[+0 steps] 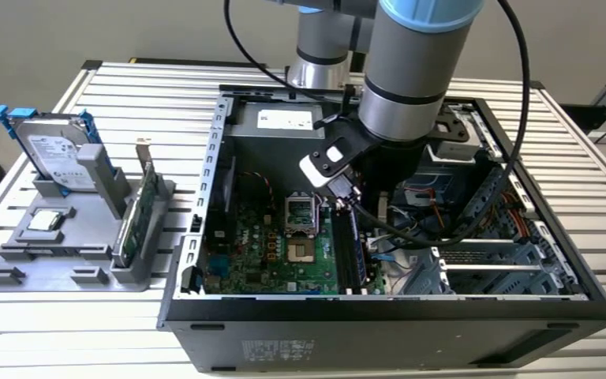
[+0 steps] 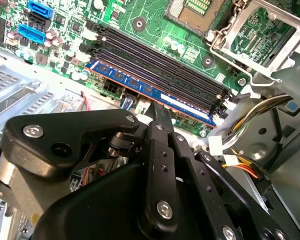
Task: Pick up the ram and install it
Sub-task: 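Press down the ram until it locks into place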
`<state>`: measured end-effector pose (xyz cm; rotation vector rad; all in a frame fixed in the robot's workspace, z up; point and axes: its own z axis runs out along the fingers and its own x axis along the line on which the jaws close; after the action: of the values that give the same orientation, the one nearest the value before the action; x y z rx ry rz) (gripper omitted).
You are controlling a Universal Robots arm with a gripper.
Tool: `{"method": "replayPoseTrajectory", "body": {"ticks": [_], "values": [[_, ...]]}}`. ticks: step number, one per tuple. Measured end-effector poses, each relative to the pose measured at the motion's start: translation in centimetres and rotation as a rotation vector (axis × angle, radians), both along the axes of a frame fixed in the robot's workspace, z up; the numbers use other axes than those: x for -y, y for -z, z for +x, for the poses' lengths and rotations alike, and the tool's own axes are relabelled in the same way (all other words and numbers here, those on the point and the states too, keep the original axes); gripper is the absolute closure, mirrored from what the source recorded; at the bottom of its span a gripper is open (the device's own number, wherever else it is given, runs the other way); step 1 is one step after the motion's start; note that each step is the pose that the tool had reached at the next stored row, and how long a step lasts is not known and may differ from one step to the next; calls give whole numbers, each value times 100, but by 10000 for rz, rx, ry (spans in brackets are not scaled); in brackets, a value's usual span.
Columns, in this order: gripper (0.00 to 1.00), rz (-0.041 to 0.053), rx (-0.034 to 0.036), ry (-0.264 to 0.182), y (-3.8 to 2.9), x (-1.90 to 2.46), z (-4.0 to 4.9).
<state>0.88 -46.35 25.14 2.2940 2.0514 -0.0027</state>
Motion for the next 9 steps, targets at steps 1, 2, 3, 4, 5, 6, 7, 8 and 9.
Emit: {"method": "replayPoseTrajectory", "body": {"ticks": [1,2,3,4,5,6,7,8,9], "values": [[100,-7,0,3,5,0,0],[100,-14,0,6,12,1,0],[100,-17,0,7,23,1,0],[100,-20,0,7,35,1,0],[100,-21,0,8,50,1,0],[100,-22,0,8,63,1,0],[100,-21,1,7,73,0,0],[100,-22,0,8,81,1,0],[100,-24,0,8,90,0,0]]}}
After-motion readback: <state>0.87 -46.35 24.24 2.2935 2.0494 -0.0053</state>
